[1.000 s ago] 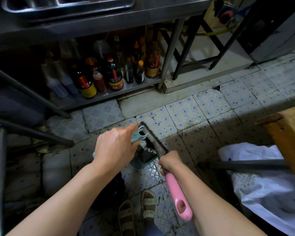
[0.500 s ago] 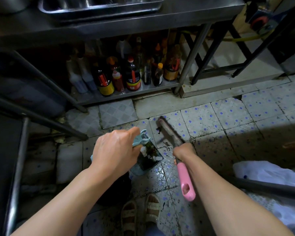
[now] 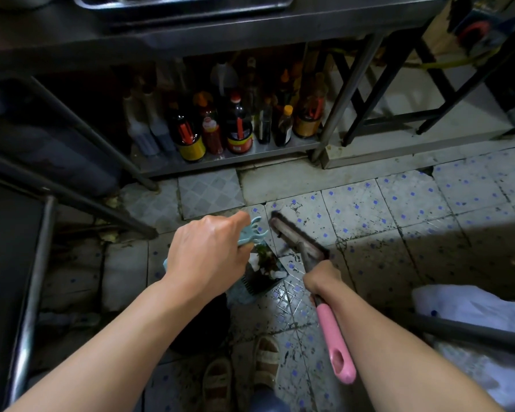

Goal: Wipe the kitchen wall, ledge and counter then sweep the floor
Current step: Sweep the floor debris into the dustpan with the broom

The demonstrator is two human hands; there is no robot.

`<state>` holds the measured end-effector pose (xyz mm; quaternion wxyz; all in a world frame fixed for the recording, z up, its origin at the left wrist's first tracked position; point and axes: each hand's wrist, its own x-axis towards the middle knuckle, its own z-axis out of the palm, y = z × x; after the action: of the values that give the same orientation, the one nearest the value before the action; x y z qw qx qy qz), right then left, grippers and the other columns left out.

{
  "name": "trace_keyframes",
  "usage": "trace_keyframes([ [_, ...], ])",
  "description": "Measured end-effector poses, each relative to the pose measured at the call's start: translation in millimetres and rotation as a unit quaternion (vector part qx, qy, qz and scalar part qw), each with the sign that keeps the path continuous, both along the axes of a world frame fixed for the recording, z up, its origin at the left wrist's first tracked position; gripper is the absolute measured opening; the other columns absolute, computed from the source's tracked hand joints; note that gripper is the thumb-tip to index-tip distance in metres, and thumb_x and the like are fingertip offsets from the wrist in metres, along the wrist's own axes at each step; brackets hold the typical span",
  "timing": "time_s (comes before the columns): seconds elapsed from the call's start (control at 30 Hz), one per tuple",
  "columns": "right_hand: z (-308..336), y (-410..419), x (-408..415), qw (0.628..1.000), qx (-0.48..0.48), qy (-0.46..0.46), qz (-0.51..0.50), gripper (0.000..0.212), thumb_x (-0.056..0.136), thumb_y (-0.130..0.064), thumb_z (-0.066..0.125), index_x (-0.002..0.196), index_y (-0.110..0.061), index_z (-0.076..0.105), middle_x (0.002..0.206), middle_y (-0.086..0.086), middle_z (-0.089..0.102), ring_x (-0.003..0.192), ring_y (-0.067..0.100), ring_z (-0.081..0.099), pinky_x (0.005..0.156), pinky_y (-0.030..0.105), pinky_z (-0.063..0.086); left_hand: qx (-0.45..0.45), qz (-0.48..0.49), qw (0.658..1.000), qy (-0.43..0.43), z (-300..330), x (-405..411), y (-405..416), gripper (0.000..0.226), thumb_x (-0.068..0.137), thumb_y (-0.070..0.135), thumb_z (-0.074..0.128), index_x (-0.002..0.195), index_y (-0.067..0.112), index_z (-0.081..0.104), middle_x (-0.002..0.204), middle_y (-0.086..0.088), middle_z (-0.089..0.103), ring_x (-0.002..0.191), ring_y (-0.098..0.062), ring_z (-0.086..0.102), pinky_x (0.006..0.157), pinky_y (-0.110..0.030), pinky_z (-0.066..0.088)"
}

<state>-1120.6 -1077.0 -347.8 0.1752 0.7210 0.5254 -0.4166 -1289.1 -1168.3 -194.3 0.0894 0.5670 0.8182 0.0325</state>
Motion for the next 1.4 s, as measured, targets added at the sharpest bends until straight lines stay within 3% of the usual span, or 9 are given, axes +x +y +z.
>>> trace_keyframes([
  [0.17, 4, -19, 9, 0.999, -0.009, 0.017, -0.05, 0.035, 0.084, -0.009, 0.058, 0.116, 0.003, 0.057, 0.117, 0.019, 0.062, 0.101, 0.03, 0.064, 0.078, 0.026, 0.05, -0.011, -0.01, 1.0, -0.005, 0, 0, -9, 0.035, 0.087, 0.043, 0.055, 0.12, 0.03, 0.05, 0.1, 0.002, 0.068, 0.094, -0.028, 0.061, 0.067, -0.031, 0.039],
  [0.23, 5, -26, 11, 0.994, -0.011, 0.041, -0.097, 0.034, 0.078, -0.006, 0.059, 0.111, 0.006, 0.059, 0.109, 0.022, 0.064, 0.09, 0.033, 0.068, 0.077, 0.037, 0.057, -0.013, -0.013, 1.0, -0.009, 1, -2, -14, 0.036, 0.087, 0.044, 0.055, 0.12, 0.03, 0.051, 0.101, 0.002, 0.068, 0.096, -0.028, 0.061, 0.068, -0.031, 0.04],
  [0.33, 8, -33, 18, 0.992, 0.01, 0.041, -0.121, 0.034, 0.079, -0.008, 0.057, 0.11, 0.006, 0.06, 0.106, 0.023, 0.066, 0.087, 0.035, 0.069, 0.072, 0.04, 0.057, -0.009, -0.023, 1.0, -0.012, 2, -2, -21, 0.035, 0.087, 0.045, 0.055, 0.119, 0.03, 0.051, 0.101, 0.002, 0.068, 0.096, -0.027, 0.061, 0.066, -0.03, 0.037],
  [0.57, 7, -23, 24, 0.987, 0.027, 0.016, -0.156, 0.038, 0.084, -0.009, 0.059, 0.118, 0.007, 0.058, 0.115, 0.02, 0.064, 0.09, 0.027, 0.064, 0.075, 0.027, 0.05, 0.004, -0.034, 0.999, -0.014, -1, -7, -26, 0.033, 0.087, 0.044, 0.055, 0.117, 0.03, 0.052, 0.099, 0.001, 0.069, 0.094, -0.028, 0.061, 0.064, -0.03, 0.031],
  [0.63, 1, -28, 18, 0.988, 0.013, 0.003, -0.153, 0.037, 0.087, -0.006, 0.057, 0.121, 0.008, 0.054, 0.119, 0.019, 0.061, 0.085, 0.027, 0.063, 0.065, 0.02, 0.047, 0.011, -0.031, 0.999, -0.013, -4, -11, -24, 0.029, 0.087, 0.043, 0.055, 0.112, 0.029, 0.053, 0.096, -0.001, 0.069, 0.091, -0.029, 0.061, 0.063, -0.03, 0.032],
  [0.7, -9, -38, 8, 0.988, -0.008, 0.016, -0.155, 0.036, 0.087, -0.004, 0.056, 0.121, 0.008, 0.052, 0.114, 0.018, 0.062, 0.075, 0.024, 0.062, 0.056, 0.022, 0.048, 0.014, -0.028, 0.999, -0.01, -7, -17, -20, 0.026, 0.087, 0.043, 0.055, 0.109, 0.029, 0.053, 0.092, -0.002, 0.068, 0.088, -0.031, 0.06, 0.062, -0.029, 0.032],
  [0.8, -14, -57, -11, 0.991, -0.015, 0.011, -0.135, 0.036, 0.085, -0.006, 0.057, 0.12, 0.004, 0.054, 0.11, 0.016, 0.065, 0.088, 0.028, 0.066, 0.071, 0.031, 0.057, 0.015, -0.023, 0.999, -0.017, -10, -24, -18, 0.022, 0.086, 0.039, 0.056, 0.104, 0.027, 0.053, 0.087, -0.003, 0.067, 0.084, -0.032, 0.059, 0.061, -0.03, 0.032],
  [1.0, -10, -83, -42, 0.996, -0.019, 0.032, -0.081, 0.042, 0.082, -0.007, 0.057, 0.122, 0.004, 0.055, 0.121, 0.017, 0.062, 0.11, 0.028, 0.061, 0.087, 0.027, 0.048, 0.01, -0.029, 0.999, -0.029, -16, -30, -28, 0.019, 0.085, 0.036, 0.057, 0.1, 0.024, 0.052, 0.088, -0.002, 0.067, 0.084, -0.032, 0.059, 0.061, -0.03, 0.032],
  [1.4, 13, -100, -38, 0.992, -0.021, 0.053, -0.115, 0.042, 0.074, -0.005, 0.062, 0.114, 0.008, 0.057, 0.097, 0.017, 0.066, 0.08, 0.028, 0.061, 0.082, 0.041, 0.057, 0.019, -0.016, 0.998, -0.05, -9, -38, -71, 0.029, 0.088, 0.036, 0.056, 0.113, 0.023, 0.053, 0.094, -0.003, 0.066, 0.088, -0.031, 0.06, 0.064, -0.029, 0.032],
])
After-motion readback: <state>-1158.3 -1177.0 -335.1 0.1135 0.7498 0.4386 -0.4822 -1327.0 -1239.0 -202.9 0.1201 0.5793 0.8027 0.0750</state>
